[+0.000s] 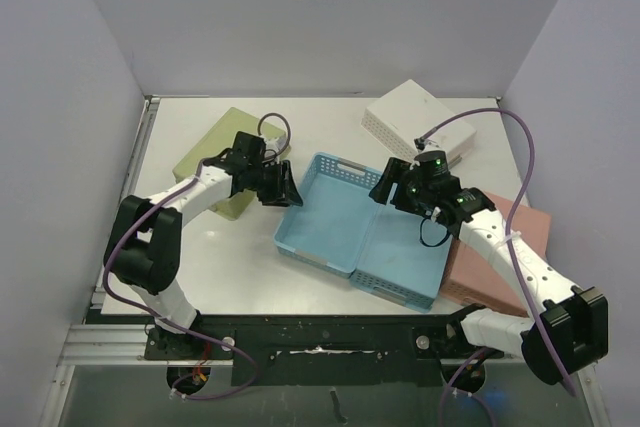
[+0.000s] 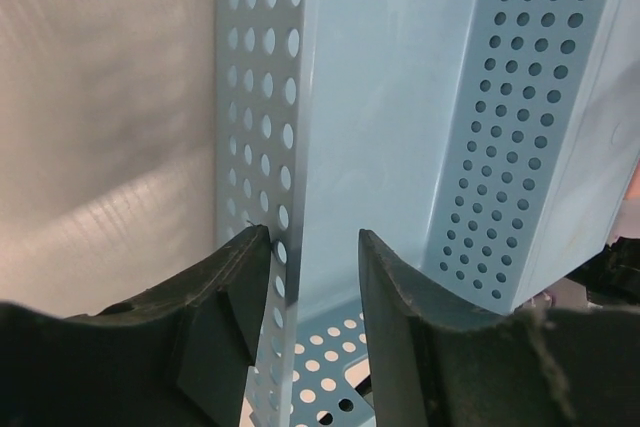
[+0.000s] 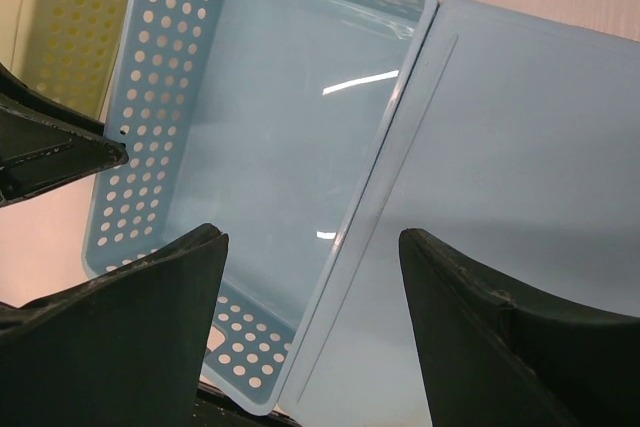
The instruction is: Turn the large container upside down
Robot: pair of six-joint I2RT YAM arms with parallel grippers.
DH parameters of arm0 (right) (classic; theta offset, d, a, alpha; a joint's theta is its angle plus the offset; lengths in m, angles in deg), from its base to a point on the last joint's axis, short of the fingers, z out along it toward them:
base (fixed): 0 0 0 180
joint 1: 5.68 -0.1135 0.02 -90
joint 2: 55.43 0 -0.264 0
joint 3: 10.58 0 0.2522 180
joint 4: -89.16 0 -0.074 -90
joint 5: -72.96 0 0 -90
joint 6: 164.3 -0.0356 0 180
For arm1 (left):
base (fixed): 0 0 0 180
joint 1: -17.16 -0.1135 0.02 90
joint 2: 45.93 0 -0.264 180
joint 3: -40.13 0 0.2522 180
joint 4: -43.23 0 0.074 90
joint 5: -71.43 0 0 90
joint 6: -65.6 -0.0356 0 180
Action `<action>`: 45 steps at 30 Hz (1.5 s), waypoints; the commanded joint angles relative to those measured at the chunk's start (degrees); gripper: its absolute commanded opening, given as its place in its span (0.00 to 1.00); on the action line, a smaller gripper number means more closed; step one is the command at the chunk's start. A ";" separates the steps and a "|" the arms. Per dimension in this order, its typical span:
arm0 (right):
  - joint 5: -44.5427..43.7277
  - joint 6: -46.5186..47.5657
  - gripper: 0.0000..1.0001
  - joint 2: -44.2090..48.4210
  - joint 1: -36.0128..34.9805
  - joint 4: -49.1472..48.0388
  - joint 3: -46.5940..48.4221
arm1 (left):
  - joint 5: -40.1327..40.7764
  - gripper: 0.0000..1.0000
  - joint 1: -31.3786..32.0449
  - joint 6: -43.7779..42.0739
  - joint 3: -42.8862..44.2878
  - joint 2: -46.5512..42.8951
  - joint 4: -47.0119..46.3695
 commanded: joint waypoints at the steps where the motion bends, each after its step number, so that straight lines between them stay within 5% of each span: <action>1: 0.89 -0.29 0.71 -0.29 -0.29 -3.15 2.20 | -3.37 0.37 0.74 -1.02 4.48 -0.13 -0.72; 13: 0.40 0.19 0.71 -0.02 -0.17 -3.08 1.69 | -2.52 0.00 0.83 -2.17 8.12 -0.13 2.35; 36: -1.25 0.70 0.71 2.26 0.34 -2.26 1.15 | 23.79 0.00 -2.51 -20.80 30.53 -5.37 27.80; 45: 0.35 0.39 0.71 1.78 0.15 -3.08 2.61 | 20.01 0.00 -3.04 -19.00 29.07 -7.57 25.20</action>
